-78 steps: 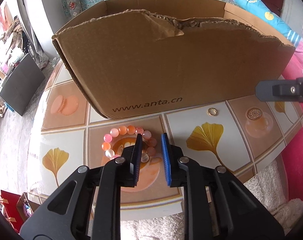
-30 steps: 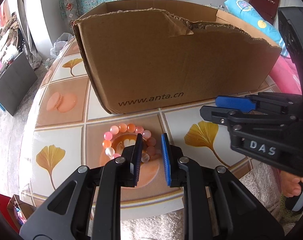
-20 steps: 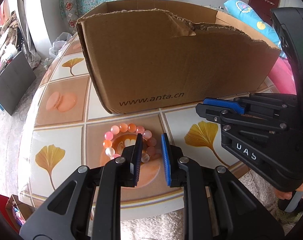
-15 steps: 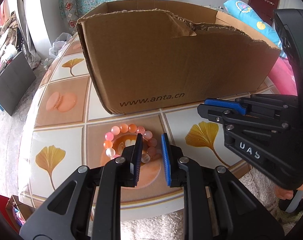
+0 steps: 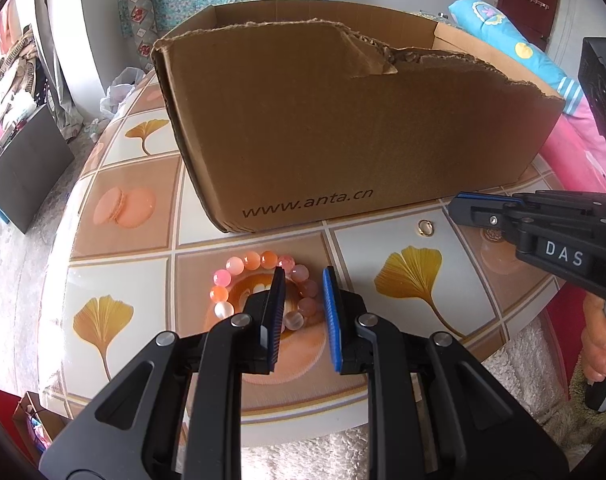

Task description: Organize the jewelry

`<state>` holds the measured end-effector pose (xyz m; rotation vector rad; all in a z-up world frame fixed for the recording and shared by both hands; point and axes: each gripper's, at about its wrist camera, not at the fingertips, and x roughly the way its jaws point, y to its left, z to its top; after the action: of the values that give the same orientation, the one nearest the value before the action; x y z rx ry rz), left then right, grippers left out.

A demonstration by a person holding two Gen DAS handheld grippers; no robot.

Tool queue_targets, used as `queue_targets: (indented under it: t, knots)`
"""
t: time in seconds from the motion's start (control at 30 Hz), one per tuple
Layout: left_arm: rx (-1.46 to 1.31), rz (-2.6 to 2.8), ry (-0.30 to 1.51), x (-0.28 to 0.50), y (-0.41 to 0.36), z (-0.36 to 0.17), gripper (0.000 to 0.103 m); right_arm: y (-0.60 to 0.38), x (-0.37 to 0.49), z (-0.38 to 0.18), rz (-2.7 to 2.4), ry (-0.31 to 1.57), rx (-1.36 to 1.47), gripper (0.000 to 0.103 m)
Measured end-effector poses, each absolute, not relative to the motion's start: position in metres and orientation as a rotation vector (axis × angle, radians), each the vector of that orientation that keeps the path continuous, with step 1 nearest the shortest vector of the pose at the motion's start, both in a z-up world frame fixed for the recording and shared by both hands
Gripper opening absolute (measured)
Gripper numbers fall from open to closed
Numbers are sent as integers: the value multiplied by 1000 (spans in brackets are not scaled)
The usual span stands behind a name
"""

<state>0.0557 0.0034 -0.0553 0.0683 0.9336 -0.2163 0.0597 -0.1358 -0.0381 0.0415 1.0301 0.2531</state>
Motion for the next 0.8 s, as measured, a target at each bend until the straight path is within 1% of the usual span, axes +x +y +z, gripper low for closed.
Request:
queue_targets:
  t: [0.27, 0.37, 0.4, 0.43, 0.5, 0.8]
  knots:
    - [76, -212, 933, 56, 1, -56, 18, -122, 65, -41, 289, 1026, -10, 2]
    - [76, -212, 933, 56, 1, -56, 18, -111, 62, -41, 306, 1022, -31, 4]
    - [76, -213, 933, 56, 1, -56, 18, -109, 61, -41, 312, 1024, -37, 7]
    - [76, -213, 933, 56, 1, -56, 18, -105, 62, -42, 315, 1028, -45, 13]
    - [78, -212, 932, 56, 0, -56, 18, -102, 61, -43, 315, 1028, -67, 18]
    - [75, -211, 932, 55, -2, -57, 18, -88, 54, -47, 306, 1010, -160, 18]
